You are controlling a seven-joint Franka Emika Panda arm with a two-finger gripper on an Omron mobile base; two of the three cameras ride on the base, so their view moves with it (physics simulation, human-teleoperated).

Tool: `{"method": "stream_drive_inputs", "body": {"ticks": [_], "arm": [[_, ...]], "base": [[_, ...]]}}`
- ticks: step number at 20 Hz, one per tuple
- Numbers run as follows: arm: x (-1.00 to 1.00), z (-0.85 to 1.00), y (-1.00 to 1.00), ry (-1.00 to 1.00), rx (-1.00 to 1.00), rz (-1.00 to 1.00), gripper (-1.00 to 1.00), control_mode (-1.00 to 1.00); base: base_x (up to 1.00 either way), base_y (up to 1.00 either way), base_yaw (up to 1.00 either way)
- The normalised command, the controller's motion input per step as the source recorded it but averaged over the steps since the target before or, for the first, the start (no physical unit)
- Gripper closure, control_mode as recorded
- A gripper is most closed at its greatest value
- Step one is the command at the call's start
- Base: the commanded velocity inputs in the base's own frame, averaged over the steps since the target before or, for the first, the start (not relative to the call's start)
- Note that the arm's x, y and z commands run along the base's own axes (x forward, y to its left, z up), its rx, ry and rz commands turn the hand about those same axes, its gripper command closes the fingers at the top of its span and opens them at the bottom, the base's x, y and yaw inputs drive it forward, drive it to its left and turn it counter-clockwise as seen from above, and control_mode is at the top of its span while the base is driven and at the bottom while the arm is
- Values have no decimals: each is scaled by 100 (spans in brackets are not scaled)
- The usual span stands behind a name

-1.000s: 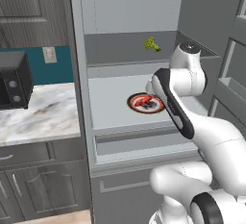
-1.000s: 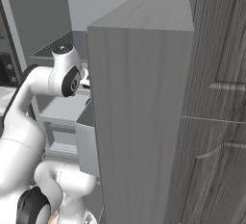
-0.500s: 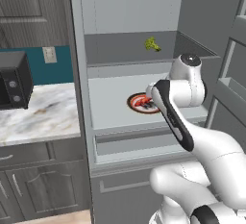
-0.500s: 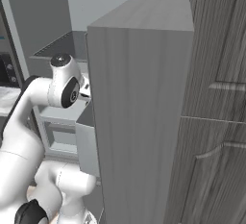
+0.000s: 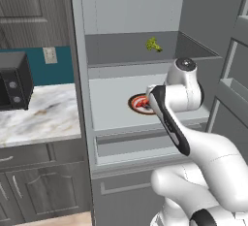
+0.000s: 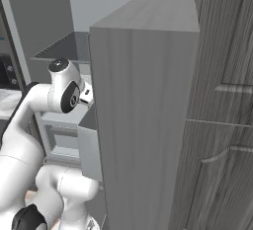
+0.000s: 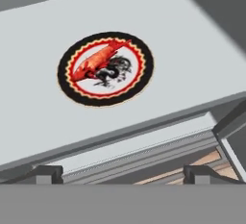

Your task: Transport the fish from the fridge to the microwave and turn on the microwave.

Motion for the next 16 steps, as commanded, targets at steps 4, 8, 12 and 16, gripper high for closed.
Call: {"method": "stream_drive_inputs", "body": {"ticks": [4, 8, 12, 16], "arm": [[3, -6, 0, 0, 0, -11, -100, -100], [3, -1, 0, 3, 0, -6, -100, -100], [4, -6, 0, 1, 0, -3, -100, -100], [3, -14, 0, 0, 2, -6, -100, -100]], "base": [[0, 0, 0], [0, 0, 0], [0, 0, 0], [0, 0, 0]]}}
